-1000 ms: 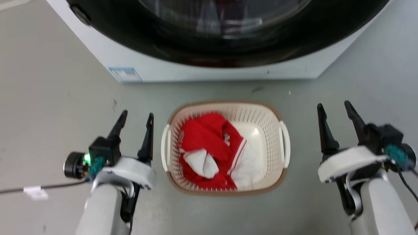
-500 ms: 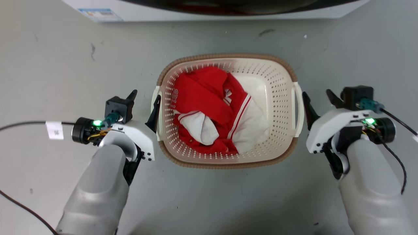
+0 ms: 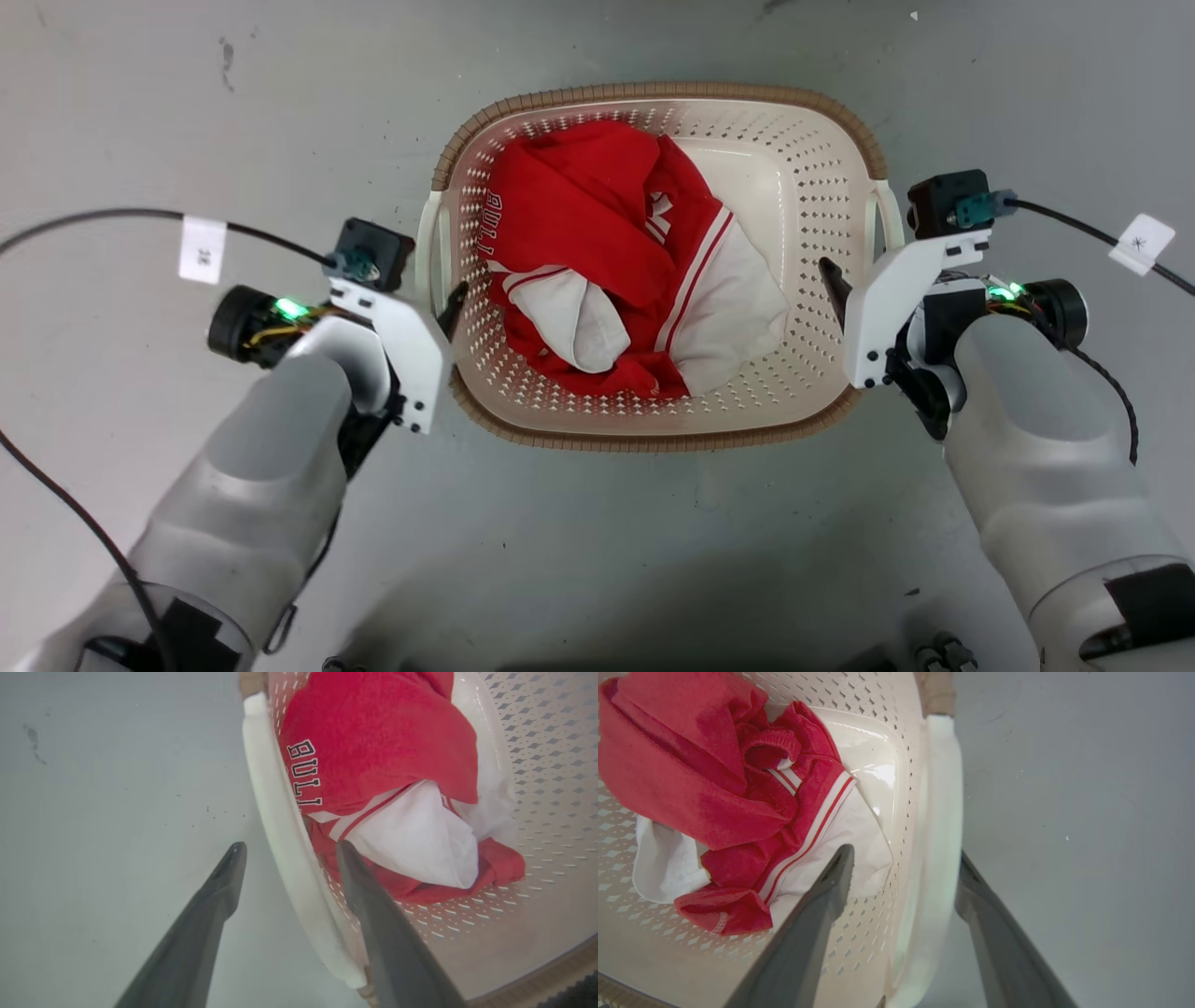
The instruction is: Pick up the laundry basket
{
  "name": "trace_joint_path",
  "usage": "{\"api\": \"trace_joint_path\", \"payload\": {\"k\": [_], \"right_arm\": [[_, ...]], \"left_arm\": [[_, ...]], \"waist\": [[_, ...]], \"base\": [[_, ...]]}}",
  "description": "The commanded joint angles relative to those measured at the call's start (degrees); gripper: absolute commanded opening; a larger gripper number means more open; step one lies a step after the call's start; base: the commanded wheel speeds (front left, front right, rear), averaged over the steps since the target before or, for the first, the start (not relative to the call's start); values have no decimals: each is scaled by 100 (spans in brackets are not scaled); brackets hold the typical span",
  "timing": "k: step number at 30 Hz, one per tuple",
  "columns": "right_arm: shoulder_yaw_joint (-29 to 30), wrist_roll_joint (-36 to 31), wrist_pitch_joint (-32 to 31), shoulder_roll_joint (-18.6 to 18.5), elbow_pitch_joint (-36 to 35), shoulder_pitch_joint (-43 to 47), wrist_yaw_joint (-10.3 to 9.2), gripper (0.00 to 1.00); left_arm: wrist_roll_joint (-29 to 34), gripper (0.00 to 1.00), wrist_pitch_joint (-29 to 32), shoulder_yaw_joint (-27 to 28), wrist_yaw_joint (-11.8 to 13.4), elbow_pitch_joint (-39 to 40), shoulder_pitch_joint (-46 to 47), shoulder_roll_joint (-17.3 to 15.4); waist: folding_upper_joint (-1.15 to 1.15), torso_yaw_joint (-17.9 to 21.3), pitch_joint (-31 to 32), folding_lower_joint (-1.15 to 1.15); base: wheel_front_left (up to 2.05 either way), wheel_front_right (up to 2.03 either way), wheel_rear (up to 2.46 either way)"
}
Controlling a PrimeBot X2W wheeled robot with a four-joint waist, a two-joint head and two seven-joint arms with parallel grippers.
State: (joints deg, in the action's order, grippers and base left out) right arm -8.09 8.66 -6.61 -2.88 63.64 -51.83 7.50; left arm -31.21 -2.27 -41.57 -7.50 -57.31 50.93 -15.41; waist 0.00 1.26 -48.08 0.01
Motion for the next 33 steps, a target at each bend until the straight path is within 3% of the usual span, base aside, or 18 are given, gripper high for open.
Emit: {"api": "trace_joint_path", "payload": {"k": [1,8,23,24,25,26,33], "right_arm": [[-67,39,-35,1,98,-164,-2,100],[-329,170,-109,-1,420,-454,-2,100],[-472,301,-99,-1,814,-760,-2,100],[-483,318,-91,-1,824,-761,-2,81],[-491,341,-81,-1,832,-767,-2,24],[-516,353,-63,-1,836,-769,-2,0],[-597,347,-10,-11,905,-749,6,0]], "left_arm": [[-120,100,94,-147,6,41,140,-102],[-823,100,469,-827,6,176,395,-349],[-1601,100,253,-1706,8,6,761,-478],[-1651,45,255,-1760,8,0,778,-468],[-1695,0,246,-1808,8,-4,794,-464],[-1748,0,250,-1867,8,14,803,-458],[-2078,0,302,-2238,6,107,872,-496]], "waist": [[0,-4,-37,-1],[0,-27,-152,-1],[0,-80,-307,-1],[0,-86,-310,-1],[0,-89,-312,-1],[0,-93,-312,-1],[0,-111,-265,-1]], "base": [[0,0,0],[0,0,0],[0,0,0],[0,0,0],[0,0,0],[0,0,0],[0,0,0]]}}
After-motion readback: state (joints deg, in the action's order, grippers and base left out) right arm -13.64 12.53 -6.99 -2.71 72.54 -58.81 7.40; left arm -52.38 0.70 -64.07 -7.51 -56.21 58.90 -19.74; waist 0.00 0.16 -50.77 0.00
